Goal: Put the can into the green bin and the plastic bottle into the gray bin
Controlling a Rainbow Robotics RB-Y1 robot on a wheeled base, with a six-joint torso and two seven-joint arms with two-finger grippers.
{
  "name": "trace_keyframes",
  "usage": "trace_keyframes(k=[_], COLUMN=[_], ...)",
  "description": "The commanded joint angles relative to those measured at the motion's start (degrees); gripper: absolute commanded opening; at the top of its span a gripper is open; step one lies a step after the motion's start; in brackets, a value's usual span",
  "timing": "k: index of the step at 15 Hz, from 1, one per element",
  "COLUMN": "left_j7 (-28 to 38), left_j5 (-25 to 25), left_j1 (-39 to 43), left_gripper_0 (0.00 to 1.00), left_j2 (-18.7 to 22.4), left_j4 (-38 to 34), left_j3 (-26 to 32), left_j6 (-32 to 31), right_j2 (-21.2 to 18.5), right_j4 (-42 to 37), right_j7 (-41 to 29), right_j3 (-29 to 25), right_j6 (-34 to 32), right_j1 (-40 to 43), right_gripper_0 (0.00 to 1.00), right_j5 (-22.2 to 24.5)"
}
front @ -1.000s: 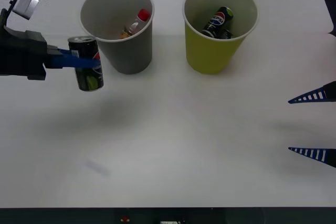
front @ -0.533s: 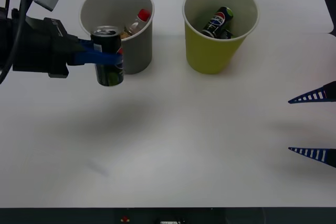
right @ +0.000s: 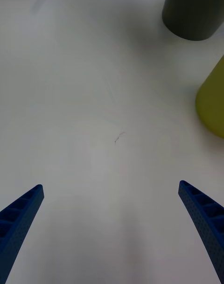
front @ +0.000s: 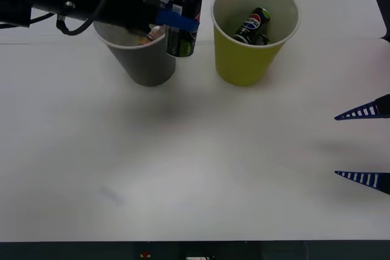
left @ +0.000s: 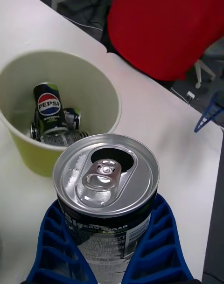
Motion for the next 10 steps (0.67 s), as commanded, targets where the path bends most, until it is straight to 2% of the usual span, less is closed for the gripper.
trace_keyframes(k=[1, 6, 10], left_j7=[-0.1, -0.2, -4.4], left_j5=[-4.1, -12.6, -14.5], left_j1=[-8.3, -19.6, -24.0], left_gripper_0=[0.0, 0.0, 0.0], left_j2=[-5.4, -14.0, -19.8], left_j4=[8.5, 23.4, 34.6], left_j3=[-3.5, -8.7, -11.5], left_j6=[0.0, 0.9, 6.5], right_j2=[0.0, 0.0, 0.0], right_j4=[0.0, 0.0, 0.0], right_j7=[0.0, 0.0, 0.0], right_j3=[0.0, 0.0, 0.0], right_j6=[0.0, 0.0, 0.0], right_j1=[0.0, 0.0, 0.0], right_gripper_0=[1.0, 1.0, 1.0], right_j5=[0.0, 0.0, 0.0])
